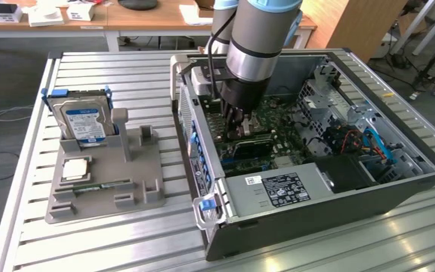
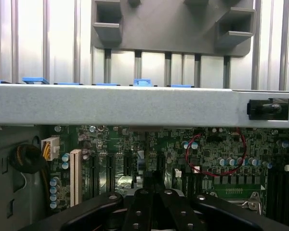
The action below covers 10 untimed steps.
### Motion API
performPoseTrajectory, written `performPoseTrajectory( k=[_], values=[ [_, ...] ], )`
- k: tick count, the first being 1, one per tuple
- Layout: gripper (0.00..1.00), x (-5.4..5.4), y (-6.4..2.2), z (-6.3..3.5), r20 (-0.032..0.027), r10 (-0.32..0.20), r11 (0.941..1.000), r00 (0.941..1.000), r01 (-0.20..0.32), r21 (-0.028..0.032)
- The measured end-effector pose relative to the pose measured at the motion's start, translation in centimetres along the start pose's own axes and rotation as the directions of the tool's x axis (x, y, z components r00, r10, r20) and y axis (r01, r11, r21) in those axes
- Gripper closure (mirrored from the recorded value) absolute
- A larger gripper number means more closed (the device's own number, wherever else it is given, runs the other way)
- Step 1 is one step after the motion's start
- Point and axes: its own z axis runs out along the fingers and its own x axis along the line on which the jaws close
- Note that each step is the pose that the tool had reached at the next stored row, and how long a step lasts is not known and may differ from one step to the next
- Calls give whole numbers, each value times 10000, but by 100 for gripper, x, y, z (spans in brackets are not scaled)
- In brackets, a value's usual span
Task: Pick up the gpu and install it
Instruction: 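Press down on the gpu until it lock into place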
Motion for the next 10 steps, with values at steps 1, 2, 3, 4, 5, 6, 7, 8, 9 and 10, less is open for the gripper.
performPoseTrajectory(
  k=[1,2,3,4,5,6,7,8,9,10],
  values=[
    [89,0,0,2,0,0,10000,10000,0,0],
    [89,0,0,10,3,-1,10000,10000,1,8],
    [89,0,1,17,1,0,10000,10000,0,15],
    [89,1,2,18,-2,0,10000,10000,0,15],
    [89,1,2,18,-1,0,10000,10000,0,15],
    [89,1,2,18,-2,0,10000,10000,0,15],
    [89,1,2,19,-1,0,10000,10000,0,15],
    [89,1,1,19,0,-1,10000,10000,1,16],
    [89,1,1,21,-1,0,10000,10000,0,16],
    [89,1,1,24,-3,-1,10000,10000,1,17]
  ],
)
